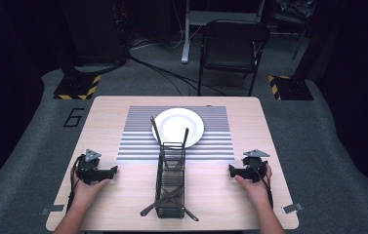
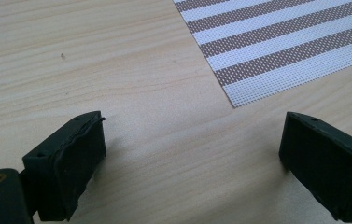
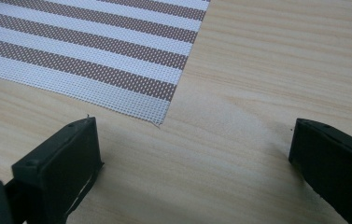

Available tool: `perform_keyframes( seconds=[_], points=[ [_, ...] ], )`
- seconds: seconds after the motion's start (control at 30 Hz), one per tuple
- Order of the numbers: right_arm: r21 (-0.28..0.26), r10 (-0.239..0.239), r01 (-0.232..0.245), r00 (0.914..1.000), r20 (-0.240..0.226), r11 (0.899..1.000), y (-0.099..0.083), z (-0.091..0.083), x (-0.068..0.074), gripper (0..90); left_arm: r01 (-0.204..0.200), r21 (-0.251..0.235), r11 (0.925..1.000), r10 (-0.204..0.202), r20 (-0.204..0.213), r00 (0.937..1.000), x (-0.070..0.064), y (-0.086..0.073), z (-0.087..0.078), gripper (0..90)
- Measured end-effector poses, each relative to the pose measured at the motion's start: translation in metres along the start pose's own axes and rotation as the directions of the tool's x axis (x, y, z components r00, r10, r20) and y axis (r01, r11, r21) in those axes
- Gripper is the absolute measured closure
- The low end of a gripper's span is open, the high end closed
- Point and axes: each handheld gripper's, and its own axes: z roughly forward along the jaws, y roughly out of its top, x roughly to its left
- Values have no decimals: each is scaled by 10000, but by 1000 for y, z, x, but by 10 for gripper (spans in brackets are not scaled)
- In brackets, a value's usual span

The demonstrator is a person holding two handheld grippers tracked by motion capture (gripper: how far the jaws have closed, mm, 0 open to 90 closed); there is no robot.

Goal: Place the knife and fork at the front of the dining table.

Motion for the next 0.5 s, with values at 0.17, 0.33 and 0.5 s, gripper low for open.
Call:
perform_keyframes(
  seconds=[0.17,0.33,0.5],
  points=[
    [-15,30,-30,10000,-25,10000,0,0,0,14,15,-53,10000,-14,14,10000,0,0,0,72],
    [-12,11,-11,10000,-10,10000,0,-1,0,14,8,-72,10000,-8,2,10000,0,0,1,71],
    [-12,8,-8,10000,-9,10000,0,-1,0,14,23,-137,9999,-24,-59,10000,0,0,1,73]
  ],
)
